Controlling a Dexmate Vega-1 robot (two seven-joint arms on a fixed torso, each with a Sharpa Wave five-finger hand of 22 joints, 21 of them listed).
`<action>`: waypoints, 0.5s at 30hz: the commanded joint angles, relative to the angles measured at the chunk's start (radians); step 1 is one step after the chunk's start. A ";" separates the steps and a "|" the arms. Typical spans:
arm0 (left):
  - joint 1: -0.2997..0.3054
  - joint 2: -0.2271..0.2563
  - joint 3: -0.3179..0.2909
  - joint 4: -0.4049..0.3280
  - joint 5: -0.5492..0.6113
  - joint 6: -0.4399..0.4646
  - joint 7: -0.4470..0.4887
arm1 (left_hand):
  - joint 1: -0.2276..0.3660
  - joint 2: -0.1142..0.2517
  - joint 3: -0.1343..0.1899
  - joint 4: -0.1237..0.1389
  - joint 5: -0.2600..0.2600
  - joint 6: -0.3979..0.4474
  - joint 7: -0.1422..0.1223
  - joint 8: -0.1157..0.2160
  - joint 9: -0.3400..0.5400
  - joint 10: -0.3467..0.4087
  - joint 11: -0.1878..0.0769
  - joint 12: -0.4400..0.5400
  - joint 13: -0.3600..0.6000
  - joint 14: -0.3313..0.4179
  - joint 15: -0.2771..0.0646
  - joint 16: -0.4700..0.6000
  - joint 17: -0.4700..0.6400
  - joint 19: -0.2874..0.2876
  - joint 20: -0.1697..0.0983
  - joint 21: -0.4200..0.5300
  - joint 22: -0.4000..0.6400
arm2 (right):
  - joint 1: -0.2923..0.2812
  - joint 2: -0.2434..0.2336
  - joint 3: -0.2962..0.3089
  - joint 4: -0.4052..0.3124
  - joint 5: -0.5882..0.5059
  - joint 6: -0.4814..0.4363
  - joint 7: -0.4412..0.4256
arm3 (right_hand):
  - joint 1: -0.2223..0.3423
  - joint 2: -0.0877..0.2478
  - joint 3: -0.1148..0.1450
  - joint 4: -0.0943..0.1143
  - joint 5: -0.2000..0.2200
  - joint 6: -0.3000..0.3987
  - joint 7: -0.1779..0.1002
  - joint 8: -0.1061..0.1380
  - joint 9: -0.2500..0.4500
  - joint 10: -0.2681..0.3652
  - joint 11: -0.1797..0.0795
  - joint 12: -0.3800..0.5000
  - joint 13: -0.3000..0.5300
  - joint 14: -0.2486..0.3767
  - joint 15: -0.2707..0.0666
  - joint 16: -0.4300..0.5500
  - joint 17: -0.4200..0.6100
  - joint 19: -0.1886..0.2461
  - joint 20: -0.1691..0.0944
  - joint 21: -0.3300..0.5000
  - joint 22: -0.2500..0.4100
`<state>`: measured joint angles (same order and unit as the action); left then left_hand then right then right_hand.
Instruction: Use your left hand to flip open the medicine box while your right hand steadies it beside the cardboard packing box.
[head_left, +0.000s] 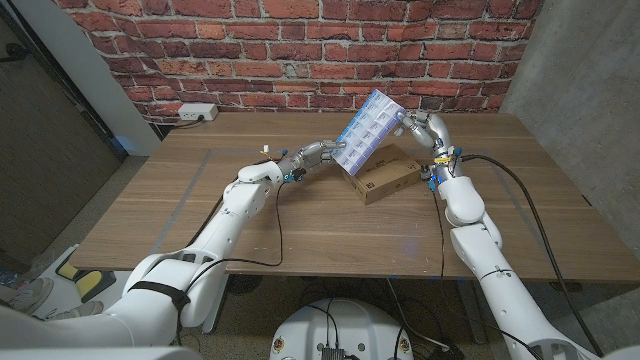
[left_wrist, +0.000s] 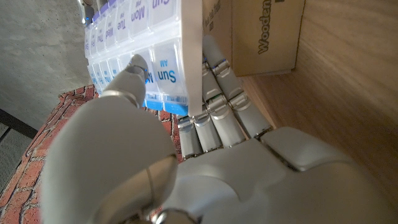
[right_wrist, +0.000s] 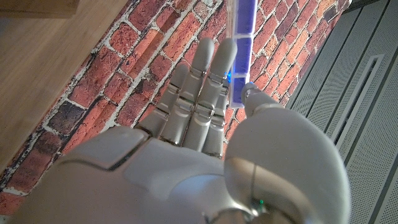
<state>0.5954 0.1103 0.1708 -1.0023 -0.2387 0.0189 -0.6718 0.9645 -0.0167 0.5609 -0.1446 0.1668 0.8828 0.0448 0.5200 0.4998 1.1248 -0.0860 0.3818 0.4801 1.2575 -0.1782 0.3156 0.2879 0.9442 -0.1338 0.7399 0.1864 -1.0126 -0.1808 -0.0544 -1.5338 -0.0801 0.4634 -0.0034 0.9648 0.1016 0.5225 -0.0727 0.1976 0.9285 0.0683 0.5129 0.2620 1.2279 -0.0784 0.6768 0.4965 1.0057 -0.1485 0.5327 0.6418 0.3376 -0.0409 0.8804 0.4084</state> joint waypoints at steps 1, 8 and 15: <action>0.001 0.002 0.000 -0.006 -0.002 0.003 -0.004 | 0.094 0.091 0.037 0.015 0.009 0.039 0.034 0.000 0.005 0.066 -0.054 -0.002 0.003 0.044 -0.037 0.008 0.033 -0.003 -0.033 0.007 0.000 | -0.023 0.027 0.002 -0.024 -0.075 -0.017 -0.106 | 0.016 -0.022 0.053 -0.067 0.039 0.184 -0.071 0.004 0.078 0.051 -0.035 0.020 0.028 0.030 -0.076 0.007 0.004 0.009 -0.033 0.019 -0.001; 0.003 0.002 0.000 -0.008 -0.003 0.004 -0.003 | 0.093 0.090 0.038 0.015 0.009 0.043 0.034 -0.002 0.005 0.069 -0.058 -0.003 0.004 0.045 -0.037 0.008 0.034 -0.003 -0.034 0.011 0.000 | -0.021 0.025 -0.005 -0.019 -0.098 -0.002 -0.131 | 0.010 -0.035 0.055 -0.070 0.064 0.192 -0.070 0.011 0.085 0.061 -0.032 0.035 0.051 0.035 -0.073 0.007 0.010 -0.001 -0.043 0.028 -0.003; 0.005 0.005 0.000 -0.010 -0.003 0.004 -0.001 | 0.093 0.090 0.039 0.015 0.009 0.044 0.032 -0.004 0.004 0.070 -0.056 -0.004 0.006 0.044 -0.038 0.007 0.035 -0.005 -0.033 0.013 -0.001 | -0.025 0.028 -0.011 -0.030 -0.168 -0.010 -0.196 | 0.007 -0.051 0.062 -0.077 0.095 0.206 -0.067 0.021 0.093 0.064 -0.029 0.051 0.080 0.039 -0.077 0.007 0.018 -0.009 -0.053 0.040 -0.007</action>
<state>0.5964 0.1117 0.1709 -1.0083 -0.2402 0.0216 -0.6739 0.9645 -0.0168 0.5609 -0.1446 0.1669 0.8828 0.0448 0.5159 0.5020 1.1249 -0.0860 0.3818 0.4840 1.2574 -0.1783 0.3165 0.2887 0.9444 -0.1338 0.7472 0.1866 -1.0315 -0.1577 -0.0590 -1.5515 -0.1699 0.4547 -0.1187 0.9718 0.0622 0.5148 -0.0805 0.2794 0.9645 0.0666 0.5248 0.2621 1.2622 -0.0813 0.7188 0.5662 1.0278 -0.1536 0.5332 0.6559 0.3369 -0.0415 0.9120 0.4019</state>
